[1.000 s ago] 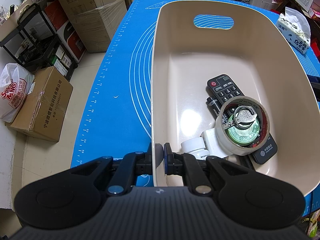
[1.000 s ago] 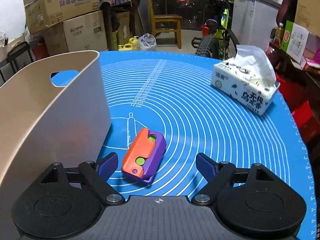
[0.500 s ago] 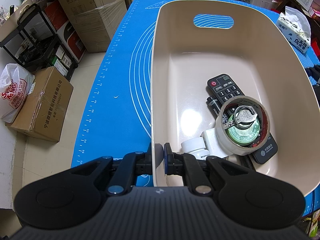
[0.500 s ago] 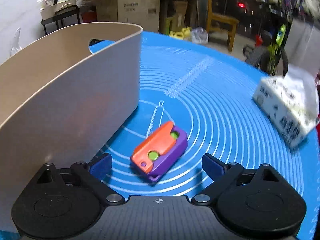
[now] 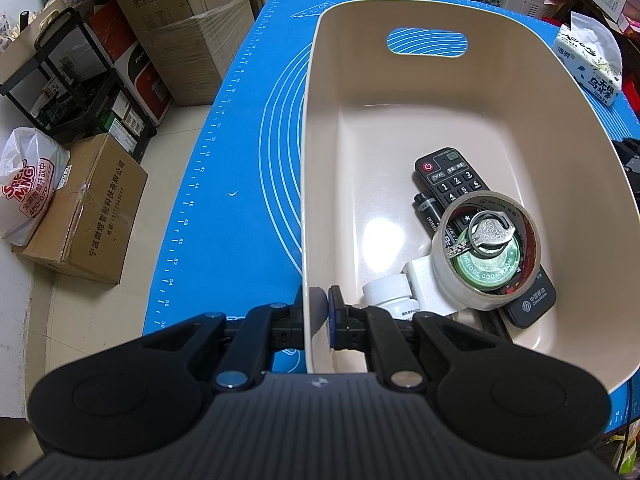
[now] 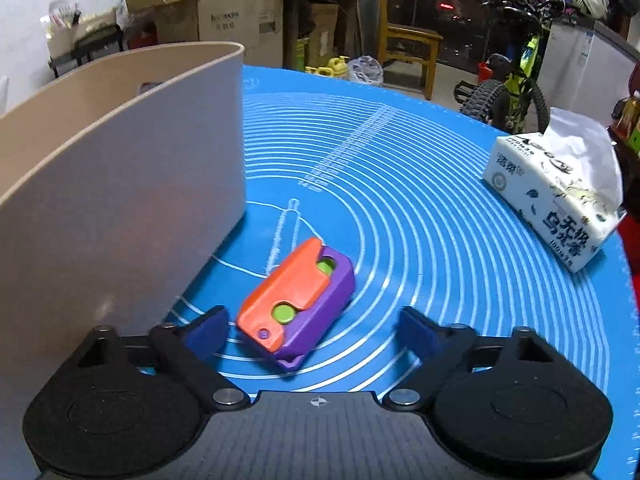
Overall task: Organize rigid objects
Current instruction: 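Move the right tool to the orange-purple toy and grasp it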
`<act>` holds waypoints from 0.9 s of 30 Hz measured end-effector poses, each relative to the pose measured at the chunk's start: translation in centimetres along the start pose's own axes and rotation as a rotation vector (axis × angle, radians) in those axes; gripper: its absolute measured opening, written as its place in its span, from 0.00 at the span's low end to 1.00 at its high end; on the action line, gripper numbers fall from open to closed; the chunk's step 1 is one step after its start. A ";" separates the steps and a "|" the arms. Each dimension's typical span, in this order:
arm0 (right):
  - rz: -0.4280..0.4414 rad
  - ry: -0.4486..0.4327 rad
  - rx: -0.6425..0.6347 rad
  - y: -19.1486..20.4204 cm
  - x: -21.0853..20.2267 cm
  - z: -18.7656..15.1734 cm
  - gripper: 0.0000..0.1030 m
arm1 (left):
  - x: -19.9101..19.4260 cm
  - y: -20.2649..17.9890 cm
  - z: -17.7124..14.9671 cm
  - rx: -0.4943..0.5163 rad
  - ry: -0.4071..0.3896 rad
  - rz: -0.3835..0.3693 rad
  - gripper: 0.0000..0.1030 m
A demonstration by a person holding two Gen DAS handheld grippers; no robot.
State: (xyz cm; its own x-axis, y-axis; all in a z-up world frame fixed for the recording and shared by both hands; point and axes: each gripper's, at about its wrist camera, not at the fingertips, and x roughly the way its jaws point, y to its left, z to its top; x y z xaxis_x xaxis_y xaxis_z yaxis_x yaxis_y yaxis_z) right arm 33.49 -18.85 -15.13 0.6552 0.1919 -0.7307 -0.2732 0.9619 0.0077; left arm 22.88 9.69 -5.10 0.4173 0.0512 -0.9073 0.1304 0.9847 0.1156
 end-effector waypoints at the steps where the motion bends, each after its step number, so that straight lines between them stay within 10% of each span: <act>1: 0.015 -0.006 -0.003 -0.1 -0.2 0.0 0.76 | 0.0 0.0 0.0 0.000 0.000 0.000 0.10; 6: 0.020 -0.007 -0.021 0.0 -0.4 0.3 0.52 | 0.0 0.0 0.0 0.000 0.000 -0.001 0.10; 12: 0.003 0.004 -0.030 -0.2 -1.1 0.0 0.47 | 0.0 0.1 0.0 0.000 0.000 -0.002 0.10; 23: -0.122 -0.026 0.041 -0.2 -0.5 -0.1 0.75 | 0.0 0.1 0.0 0.000 0.000 0.000 0.10; 27: -0.053 -0.047 0.052 -0.3 -0.6 -0.2 0.47 | 0.0 0.1 0.0 0.000 0.000 0.000 0.10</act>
State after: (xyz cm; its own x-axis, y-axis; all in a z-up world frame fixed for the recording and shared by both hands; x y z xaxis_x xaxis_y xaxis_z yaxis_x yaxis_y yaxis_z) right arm 32.99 -19.29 -14.84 0.7002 0.1483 -0.6984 -0.2011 0.9796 0.0063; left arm 22.92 9.75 -5.08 0.4172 0.0513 -0.9074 0.1302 0.9847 0.1155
